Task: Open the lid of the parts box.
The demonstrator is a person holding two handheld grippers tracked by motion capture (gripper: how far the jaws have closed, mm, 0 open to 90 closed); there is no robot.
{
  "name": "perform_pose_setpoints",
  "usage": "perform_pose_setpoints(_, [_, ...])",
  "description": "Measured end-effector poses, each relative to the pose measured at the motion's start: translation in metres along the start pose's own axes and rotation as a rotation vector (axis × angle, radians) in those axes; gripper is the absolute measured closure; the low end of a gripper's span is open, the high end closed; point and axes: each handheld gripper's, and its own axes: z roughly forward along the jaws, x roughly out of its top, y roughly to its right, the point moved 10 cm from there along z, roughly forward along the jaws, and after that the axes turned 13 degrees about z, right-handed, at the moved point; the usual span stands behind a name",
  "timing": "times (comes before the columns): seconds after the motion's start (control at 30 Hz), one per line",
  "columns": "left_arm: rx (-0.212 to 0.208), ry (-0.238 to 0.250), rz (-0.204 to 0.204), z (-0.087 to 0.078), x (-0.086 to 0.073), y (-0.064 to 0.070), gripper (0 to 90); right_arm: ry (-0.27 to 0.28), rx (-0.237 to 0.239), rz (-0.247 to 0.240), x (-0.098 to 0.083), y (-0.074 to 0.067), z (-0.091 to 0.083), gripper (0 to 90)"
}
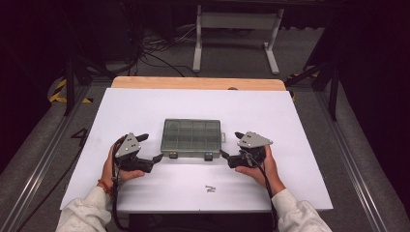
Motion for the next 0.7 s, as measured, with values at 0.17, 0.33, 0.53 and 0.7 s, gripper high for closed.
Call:
perform_pose_setpoints(0.17, [-0.033, -0.112, -0.026, 0.013, -0.012, 0.004, 19.6, -0.072, 0.032, -0.011, -0.007, -0.011, 0.014, 16.9])
perform_pose_setpoints(0.33, [-0.043, -0.156, -0.021, 0.012, -0.019, 0.008, 37.3, -0.131, 0.045, 0.010, -0.021, -0.011, 0.019, 28.6])
perform_pose_setpoints(0.53, [-0.067, -0.155, -0.005, 0.012, -0.018, 0.012, 54.7, -0.165, 0.060, 0.007, -0.033, -0.009, 0.017, 46.8])
perform_pose_setpoints(0.7, [-0.075, -0.168, 0.004, 0.011, -0.019, 0.013, 62.2, -0.154, 0.084, -0.003, -0.035, -0.012, 0.014, 58.8])
